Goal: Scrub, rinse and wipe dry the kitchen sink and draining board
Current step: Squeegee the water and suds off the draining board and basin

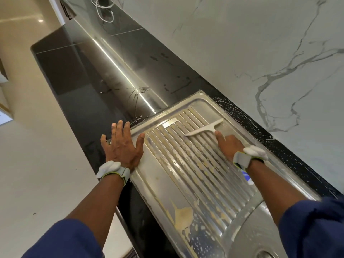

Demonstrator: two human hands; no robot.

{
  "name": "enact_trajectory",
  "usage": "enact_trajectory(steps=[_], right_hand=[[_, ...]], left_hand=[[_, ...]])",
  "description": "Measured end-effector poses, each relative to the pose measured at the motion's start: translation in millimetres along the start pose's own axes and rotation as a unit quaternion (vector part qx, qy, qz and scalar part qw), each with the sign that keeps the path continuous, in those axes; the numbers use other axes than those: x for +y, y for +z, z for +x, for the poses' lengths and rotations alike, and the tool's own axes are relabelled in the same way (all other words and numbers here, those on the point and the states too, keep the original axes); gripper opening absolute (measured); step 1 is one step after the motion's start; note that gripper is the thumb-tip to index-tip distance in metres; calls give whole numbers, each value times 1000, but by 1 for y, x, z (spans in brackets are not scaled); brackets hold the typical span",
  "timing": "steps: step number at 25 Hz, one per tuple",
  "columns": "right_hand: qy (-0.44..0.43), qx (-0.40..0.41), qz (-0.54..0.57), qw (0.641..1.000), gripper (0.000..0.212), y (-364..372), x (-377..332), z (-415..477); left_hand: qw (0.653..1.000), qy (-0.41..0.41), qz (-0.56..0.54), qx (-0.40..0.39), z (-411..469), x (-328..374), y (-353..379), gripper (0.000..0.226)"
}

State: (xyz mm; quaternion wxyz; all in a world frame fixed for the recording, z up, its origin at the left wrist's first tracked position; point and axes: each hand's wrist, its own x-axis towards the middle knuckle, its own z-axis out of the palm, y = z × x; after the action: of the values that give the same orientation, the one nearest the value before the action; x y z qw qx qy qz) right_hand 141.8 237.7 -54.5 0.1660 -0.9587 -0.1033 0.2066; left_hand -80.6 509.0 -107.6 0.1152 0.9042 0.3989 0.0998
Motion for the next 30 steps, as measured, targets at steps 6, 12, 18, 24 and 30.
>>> enact_trajectory(steps=[6, 12, 18, 24, 30], right_hand=[[77, -10, 37, 996, 86, -5, 84, -63], [156, 2, 133, 979, 69, -15, 128, -124], [-40, 40, 11, 998, 73, -19, 42, -78], [-78, 56, -42, 994, 73, 10, -69, 14], [-94, 95, 38, 990, 63, 12, -101, 38]], left_hand=[[1000, 2, -8, 8, 1, -2, 4, 82], [999, 2, -38, 24, -3, -4, 4, 81], [1000, 13, -10, 25, 0, 0, 3, 85], [1000, 3, -9, 26, 3, -3, 4, 84], [999, 6, 5, 31, 2, -1, 6, 84]])
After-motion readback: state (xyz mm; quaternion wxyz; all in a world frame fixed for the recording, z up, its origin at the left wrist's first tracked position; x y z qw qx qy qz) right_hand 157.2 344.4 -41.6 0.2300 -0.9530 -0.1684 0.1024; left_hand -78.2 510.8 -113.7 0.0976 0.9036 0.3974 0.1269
